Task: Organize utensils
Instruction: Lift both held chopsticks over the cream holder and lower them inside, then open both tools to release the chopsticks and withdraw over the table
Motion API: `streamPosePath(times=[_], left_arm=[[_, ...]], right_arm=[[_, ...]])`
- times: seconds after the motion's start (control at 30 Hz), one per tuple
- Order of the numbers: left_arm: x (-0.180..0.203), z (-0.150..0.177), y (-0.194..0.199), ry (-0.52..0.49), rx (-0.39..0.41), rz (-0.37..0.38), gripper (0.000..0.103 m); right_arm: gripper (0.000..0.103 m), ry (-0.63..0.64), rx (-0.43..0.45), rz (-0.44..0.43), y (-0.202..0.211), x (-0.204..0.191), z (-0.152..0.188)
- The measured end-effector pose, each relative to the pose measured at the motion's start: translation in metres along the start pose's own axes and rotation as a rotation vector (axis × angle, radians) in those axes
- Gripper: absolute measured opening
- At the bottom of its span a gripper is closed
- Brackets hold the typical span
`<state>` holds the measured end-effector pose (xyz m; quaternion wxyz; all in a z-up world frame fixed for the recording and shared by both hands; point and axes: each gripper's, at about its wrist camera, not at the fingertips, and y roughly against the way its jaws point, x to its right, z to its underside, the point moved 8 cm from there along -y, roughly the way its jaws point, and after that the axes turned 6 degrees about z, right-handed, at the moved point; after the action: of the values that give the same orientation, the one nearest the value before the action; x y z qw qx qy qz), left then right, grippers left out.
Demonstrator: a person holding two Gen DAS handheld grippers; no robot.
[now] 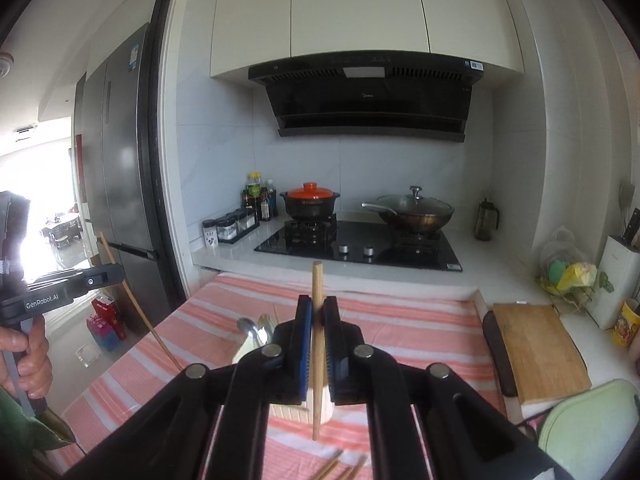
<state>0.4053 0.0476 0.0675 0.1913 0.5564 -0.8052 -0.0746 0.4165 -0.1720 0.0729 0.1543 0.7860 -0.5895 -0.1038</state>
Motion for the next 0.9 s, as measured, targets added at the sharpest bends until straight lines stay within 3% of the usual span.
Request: streamPosePath(times=[0.17, 0.3, 0.4, 0.67, 0.77, 0.8, 0.83, 0.9], left_arm=[[-0.011, -0.027, -0.044, -0.02, 0.063, -0.05, 0.004], [-0.03, -0.014, -0.094, 0.023, 0.012, -0.061, 0.004], [-0.044, 0.015, -0.13, 0.073, -0.084, -0.058, 0.004], [-0.069, 0.082, -0.191, 0.136, -0.298, -0.077, 0.004], [-0.071, 0.091, -0.199, 0.149, -0.331, -0.079, 0.005], [-0.072, 0.091, -0.199, 0.156, -0.337, -0.084, 0.008], [-0.074, 0.091, -0.198, 0.168, -0.34, -0.085, 0.013], [-0.079, 0.088, -0.188, 0.203, -0.335, -0.08, 0.049]], right_arm=[[0.006, -0.004, 0.068, -0.004, -0.037, -0.009, -0.027], [0.006, 0.0, 0.088, -0.004, -0.077, -0.017, -0.019], [0.006, -0.016, 0.009, -0.026, -0.116, -0.019, 0.005], [0.006, -0.056, -0.33, -0.13, -0.206, -0.028, 0.083], [0.009, -0.074, -0.352, -0.134, -0.222, -0.031, 0.087], [0.01, -0.091, -0.359, -0.138, -0.227, -0.032, 0.086], [0.018, -0.109, -0.368, -0.132, -0.231, -0.032, 0.084], [0.037, -0.151, -0.365, -0.11, -0.228, -0.028, 0.079]])
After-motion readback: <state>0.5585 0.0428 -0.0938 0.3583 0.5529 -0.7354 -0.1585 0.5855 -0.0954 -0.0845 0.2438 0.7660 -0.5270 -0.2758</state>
